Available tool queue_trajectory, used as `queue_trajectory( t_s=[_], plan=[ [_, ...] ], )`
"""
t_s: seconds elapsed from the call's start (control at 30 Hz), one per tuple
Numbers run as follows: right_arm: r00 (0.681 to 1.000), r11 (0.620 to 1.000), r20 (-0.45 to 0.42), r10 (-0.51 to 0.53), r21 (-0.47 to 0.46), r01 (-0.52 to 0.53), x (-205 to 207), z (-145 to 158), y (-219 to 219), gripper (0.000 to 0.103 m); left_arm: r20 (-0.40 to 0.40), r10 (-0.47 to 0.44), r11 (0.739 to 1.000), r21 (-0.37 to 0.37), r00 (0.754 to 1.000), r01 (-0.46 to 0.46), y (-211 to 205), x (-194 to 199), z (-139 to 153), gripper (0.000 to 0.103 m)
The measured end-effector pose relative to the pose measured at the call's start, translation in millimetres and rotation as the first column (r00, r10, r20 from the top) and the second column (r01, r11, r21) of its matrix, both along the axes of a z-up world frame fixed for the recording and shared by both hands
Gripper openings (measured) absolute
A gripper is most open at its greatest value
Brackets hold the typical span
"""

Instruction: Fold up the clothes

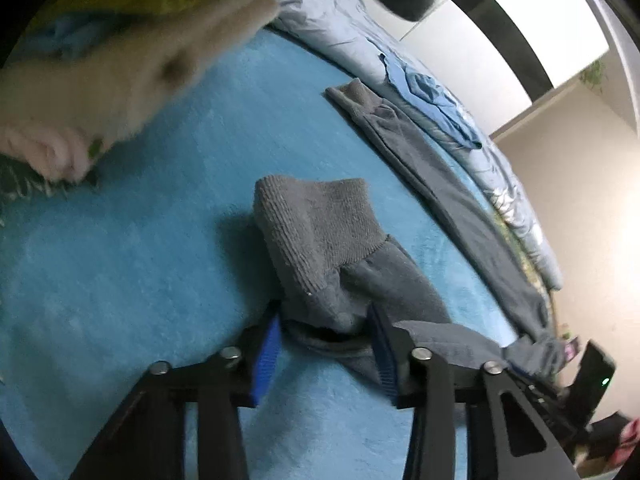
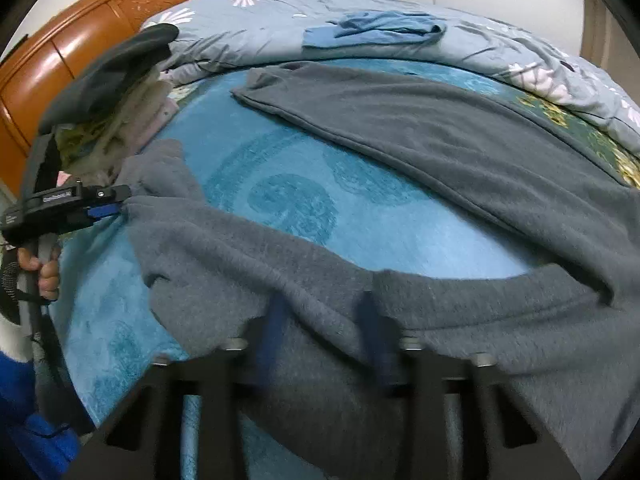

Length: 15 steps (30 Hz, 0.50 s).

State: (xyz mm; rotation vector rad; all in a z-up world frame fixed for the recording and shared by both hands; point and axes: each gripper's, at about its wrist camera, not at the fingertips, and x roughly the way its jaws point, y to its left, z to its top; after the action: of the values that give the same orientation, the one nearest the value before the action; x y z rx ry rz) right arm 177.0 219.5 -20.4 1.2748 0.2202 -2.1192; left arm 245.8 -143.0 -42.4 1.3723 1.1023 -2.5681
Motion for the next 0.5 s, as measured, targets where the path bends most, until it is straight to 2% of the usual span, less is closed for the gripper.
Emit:
queue_trajectory(
  t_s=[0.07, 0.13, 0.3, 0.5],
  plan=[
    [1.000, 1.000, -0.007, -0.015, -0.009, 0.015, 3, 3, 2, 0.010, -0.007, 0.022, 0.999, 0.034, 1.000, -0.022, -5, 0, -4, 0.018],
    [0.999, 0.999, -0.019, -0.032, -0.026, 0.032, 6, 8, 7, 0.007, -0.032, 0.022, 0.998, 0.054, 0.999, -0.020, -4, 1, -1, 0.014],
    [0.991, 0.993, -0.101, -0.088, -0.089, 0.079, 16, 37, 22, 0.004, -0.134, -0.002, 1.000, 0.026, 0.991, 0.006, 8, 5, 28, 0.013],
    [0.968, 0.978, -0.205, -0.142, -0.177, 0.106, 42, 81, 46, 0.004, -0.236, -0.084, 0.996, -0.040, 0.968, 0.076, 31, 31, 101, 0.013]
  ],
)
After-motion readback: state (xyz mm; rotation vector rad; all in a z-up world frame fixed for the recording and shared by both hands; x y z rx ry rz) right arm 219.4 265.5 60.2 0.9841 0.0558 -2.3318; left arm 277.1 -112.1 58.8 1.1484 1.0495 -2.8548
